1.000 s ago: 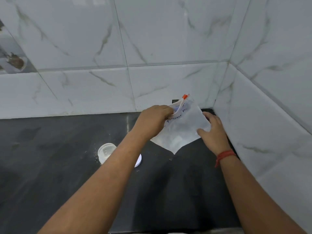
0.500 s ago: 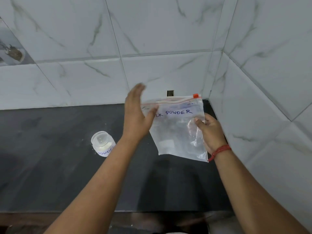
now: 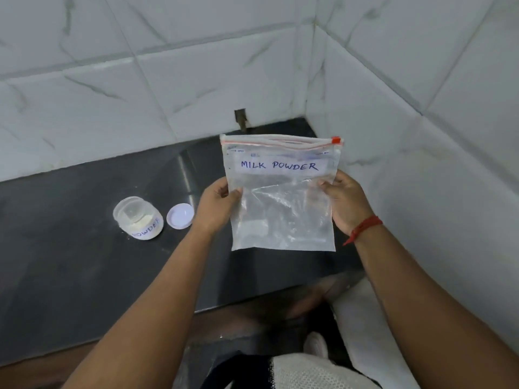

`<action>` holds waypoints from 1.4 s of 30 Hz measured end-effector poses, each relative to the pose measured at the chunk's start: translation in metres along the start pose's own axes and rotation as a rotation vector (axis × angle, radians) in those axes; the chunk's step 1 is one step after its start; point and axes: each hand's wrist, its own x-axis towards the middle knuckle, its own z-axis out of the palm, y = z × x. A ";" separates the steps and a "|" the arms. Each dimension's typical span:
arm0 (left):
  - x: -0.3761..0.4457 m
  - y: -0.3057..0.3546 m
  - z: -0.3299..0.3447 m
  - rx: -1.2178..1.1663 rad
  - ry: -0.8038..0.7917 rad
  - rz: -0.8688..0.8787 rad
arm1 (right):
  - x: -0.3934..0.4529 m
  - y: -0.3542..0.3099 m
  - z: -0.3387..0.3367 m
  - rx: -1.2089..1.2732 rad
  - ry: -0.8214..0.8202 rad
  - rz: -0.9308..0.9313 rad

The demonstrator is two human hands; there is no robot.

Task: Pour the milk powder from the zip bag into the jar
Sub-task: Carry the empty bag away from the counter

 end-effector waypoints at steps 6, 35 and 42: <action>-0.018 -0.013 0.016 -0.084 -0.143 0.024 | -0.082 0.020 -0.024 -0.157 0.270 0.008; -0.253 -0.079 0.235 0.100 -0.871 -0.472 | -0.495 0.131 -0.137 0.154 1.097 0.277; -0.325 -0.084 0.299 0.160 -0.981 -0.408 | -0.584 0.133 -0.150 0.262 1.342 0.226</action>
